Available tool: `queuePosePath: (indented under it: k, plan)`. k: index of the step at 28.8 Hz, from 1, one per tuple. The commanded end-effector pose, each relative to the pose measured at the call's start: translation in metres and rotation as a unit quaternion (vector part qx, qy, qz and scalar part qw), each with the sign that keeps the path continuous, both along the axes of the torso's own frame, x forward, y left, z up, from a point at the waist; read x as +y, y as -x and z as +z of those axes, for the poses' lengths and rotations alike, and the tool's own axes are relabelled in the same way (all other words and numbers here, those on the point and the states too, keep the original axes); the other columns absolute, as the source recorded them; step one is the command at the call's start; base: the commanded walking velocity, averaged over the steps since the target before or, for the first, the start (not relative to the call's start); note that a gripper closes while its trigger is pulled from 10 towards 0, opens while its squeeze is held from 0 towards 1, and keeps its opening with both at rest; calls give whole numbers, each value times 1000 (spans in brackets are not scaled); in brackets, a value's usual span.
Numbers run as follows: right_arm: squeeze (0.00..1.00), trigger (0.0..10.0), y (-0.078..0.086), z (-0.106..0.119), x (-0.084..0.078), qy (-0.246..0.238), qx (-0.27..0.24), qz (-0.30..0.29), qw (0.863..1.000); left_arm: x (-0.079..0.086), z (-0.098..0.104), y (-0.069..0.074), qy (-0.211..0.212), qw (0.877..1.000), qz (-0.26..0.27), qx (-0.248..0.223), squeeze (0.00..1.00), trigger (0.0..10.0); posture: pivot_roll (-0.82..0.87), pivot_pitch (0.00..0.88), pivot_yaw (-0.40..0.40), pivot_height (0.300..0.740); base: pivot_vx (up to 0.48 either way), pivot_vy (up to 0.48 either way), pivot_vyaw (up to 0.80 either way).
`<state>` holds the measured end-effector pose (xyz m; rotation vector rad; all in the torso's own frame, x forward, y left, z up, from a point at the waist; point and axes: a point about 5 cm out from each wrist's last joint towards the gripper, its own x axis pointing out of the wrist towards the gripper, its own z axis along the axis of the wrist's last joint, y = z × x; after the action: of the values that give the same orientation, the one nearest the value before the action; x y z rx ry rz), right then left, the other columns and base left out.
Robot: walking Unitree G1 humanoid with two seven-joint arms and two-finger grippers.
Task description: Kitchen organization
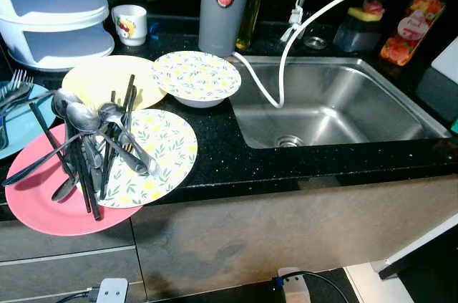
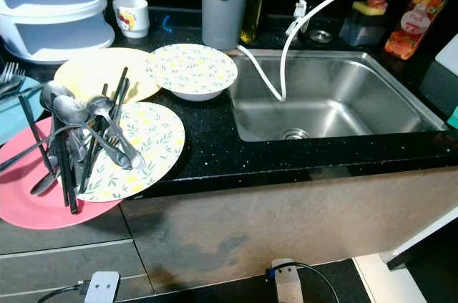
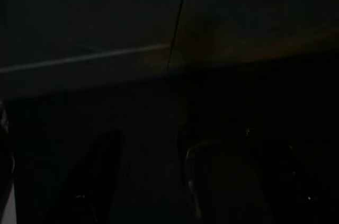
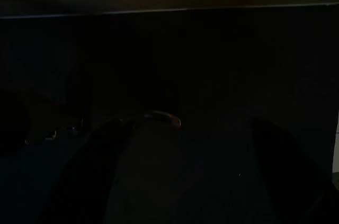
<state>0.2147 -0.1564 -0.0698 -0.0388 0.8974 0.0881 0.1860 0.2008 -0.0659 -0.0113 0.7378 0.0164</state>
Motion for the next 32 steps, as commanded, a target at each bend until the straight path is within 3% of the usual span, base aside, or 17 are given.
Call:
queuePosePath:
  k: [1, 15, 24, 32]
  plan:
    - [0, 10000, 6, -4, -7, 4, 16, -15, 1000, -3, -5, 4, 6, 1000, 5, 17, 0, 10000, 82, 65, -82, 740, 0, 0, 0]
    - [0, 10000, 6, -3, -18, 10, 16, -40, 999, -6, -8, -4, -1, 999, 15, 37, 0, 10000, 71, 1, -81, 740, 0, 0, 0]
    - [0, 10000, 8, -4, -24, 13, 20, -49, 999, 2, -13, 7, -5, 998, 22, 51, 0, 10000, 70, 0, -86, 740, 0, 0, 0]
    - [0, 10000, 8, -3, -26, 14, 18, -55, 998, 16, -11, 6, -10, 998, 32, 59, 0, 10000, 70, 0, -83, 740, 0, 0, 0]
